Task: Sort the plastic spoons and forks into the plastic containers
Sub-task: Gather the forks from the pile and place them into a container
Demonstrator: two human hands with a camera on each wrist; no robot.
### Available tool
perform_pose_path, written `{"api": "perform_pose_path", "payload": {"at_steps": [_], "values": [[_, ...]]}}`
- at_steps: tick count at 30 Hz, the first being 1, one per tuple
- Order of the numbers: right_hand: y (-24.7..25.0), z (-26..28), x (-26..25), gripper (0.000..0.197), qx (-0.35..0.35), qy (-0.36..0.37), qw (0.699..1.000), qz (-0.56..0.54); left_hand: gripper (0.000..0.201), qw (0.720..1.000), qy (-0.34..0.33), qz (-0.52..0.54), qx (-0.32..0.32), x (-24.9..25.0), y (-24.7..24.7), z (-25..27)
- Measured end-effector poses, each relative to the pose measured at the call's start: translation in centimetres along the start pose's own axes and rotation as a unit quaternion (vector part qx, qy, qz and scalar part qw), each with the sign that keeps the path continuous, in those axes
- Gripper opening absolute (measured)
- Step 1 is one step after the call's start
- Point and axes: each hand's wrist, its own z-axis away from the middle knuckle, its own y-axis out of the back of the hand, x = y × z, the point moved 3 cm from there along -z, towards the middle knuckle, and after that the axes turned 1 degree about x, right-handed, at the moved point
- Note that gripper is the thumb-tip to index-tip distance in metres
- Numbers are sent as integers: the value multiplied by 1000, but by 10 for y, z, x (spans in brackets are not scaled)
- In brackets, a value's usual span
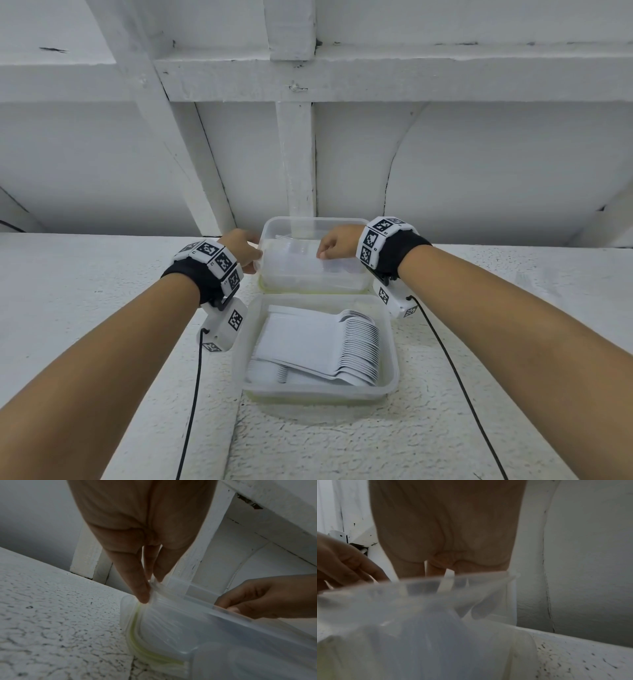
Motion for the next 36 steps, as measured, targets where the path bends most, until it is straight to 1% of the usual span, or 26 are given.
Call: {"api": "perform_pose_path", "payload": {"at_steps": [4, 7, 11, 13, 16, 17, 21, 23, 26, 29, 31, 33, 36], "values": [[-1, -1, 0, 31, 5, -12, 1000, -14, 36, 1000, 2, -1, 3, -2, 0, -1], [0, 2, -2, 35, 21, -38, 999, -21, 37, 1000, 1, -12, 7, -1, 0, -1], [0, 4, -2, 46, 33, -61, 997, -43, 34, 1000, 2, -13, 12, 0, -1, 2], [0, 5, -1, 49, 45, -63, 996, -36, 35, 999, -4, -38, 13, 2, -1, 6], [5, 14, -2, 49, 82, -63, 994, -22, 38, 987, -39, -151, 38, 13, 7, 17], [7, 19, -3, 50, 94, -58, 994, -22, 37, 982, -55, -171, 49, 18, 9, 21], [24, 57, -5, 50, 118, -30, 992, -33, 33, 975, -115, -164, 94, 47, 11, 44], [32, 85, -2, 48, 117, -17, 993, -28, 33, 970, -159, -155, 98, 68, 3, 60], [38, 135, 15, 42, 108, -9, 994, -8, 30, 958, -232, -149, 73, 110, -29, 88], [35, 187, 45, 39, 97, -28, 995, 4, 29, 947, -292, -133, 22, 151, -80, 117], [29, 222, 69, 37, 87, -48, 995, 13, 28, 939, -320, -127, -19, 173, -119, 134], [21, 254, 93, 36, 90, -71, 993, 17, 28, 929, -340, -129, -63, 192, -159, 148], [4, 293, 132, 33, 99, -117, 988, 4, 30, 912, -359, -162, -112, 211, -215, 164]]}}
